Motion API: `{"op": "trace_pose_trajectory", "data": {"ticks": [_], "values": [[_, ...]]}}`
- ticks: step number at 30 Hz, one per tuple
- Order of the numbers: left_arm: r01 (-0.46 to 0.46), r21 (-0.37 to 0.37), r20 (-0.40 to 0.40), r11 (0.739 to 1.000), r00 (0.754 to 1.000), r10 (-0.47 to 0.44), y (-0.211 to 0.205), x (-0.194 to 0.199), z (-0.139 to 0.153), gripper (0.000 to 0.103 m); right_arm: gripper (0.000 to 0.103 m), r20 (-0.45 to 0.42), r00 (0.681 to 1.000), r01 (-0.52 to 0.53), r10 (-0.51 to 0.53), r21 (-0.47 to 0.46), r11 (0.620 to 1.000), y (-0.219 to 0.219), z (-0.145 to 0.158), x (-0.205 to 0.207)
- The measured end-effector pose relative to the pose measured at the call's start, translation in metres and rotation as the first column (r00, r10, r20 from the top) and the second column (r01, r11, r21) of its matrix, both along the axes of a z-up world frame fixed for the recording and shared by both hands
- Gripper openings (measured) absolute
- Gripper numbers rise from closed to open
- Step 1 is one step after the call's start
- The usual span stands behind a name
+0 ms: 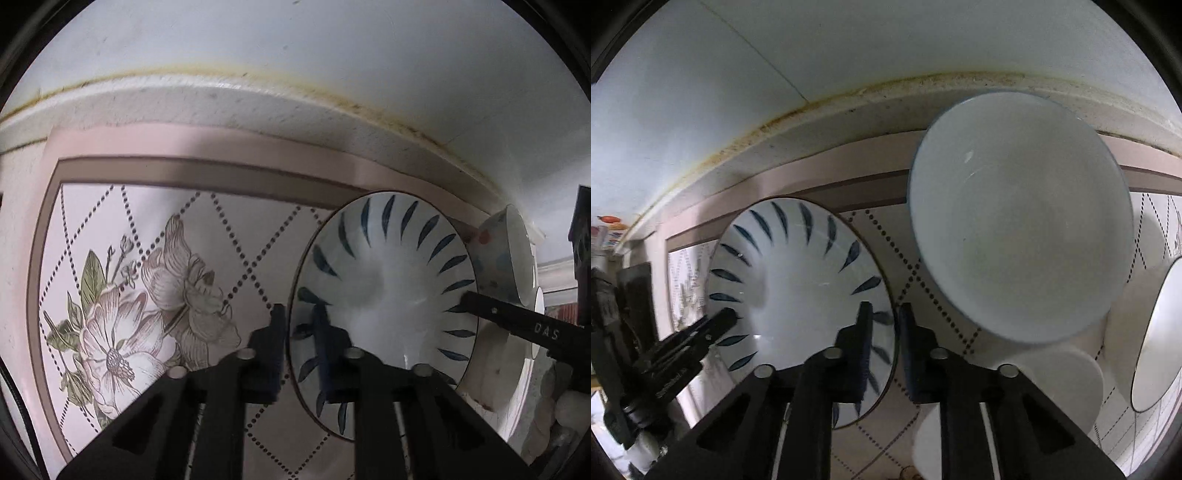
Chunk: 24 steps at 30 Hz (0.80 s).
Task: Organize plates and bowls
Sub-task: 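Grip the rim of the blue-striped plate with both tools, then carry the blue-striped plate and lower it onto the plate stack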
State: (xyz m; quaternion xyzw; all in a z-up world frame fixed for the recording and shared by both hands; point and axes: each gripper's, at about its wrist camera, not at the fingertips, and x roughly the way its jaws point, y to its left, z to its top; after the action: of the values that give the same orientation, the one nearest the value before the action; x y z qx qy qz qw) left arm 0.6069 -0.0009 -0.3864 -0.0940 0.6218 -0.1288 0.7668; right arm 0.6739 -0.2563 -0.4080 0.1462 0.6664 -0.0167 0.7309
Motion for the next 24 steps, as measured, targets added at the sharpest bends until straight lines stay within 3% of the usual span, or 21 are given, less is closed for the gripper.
{"op": "trace_pose_trajectory", "data": {"ticks": [5,11,16,24], "values": [[-0.007,0.021,0.019,1.0,1.0,0.006,-0.003,-0.005,0.003,0.012,0.012,0.026,1.0,0.0,0.0,0.016,1.0,-0.002,0.0,-0.002],[-0.029,0.034,0.047,0.999,0.999,0.027,0.009,-0.026,0.026,0.012,0.012,0.028,0.999,-0.028,0.027,0.057,0.998,-0.001,0.01,-0.013],[-0.047,0.02,0.086,0.999,0.995,0.045,0.02,-0.044,0.055,0.012,0.012,0.056,0.997,-0.05,0.044,0.106,0.993,-0.002,0.031,-0.034],[-0.023,0.017,0.156,1.0,0.988,0.021,0.026,-0.108,0.105,0.012,0.012,0.114,0.99,-0.105,0.089,0.146,0.984,-0.013,0.079,-0.1]]}}
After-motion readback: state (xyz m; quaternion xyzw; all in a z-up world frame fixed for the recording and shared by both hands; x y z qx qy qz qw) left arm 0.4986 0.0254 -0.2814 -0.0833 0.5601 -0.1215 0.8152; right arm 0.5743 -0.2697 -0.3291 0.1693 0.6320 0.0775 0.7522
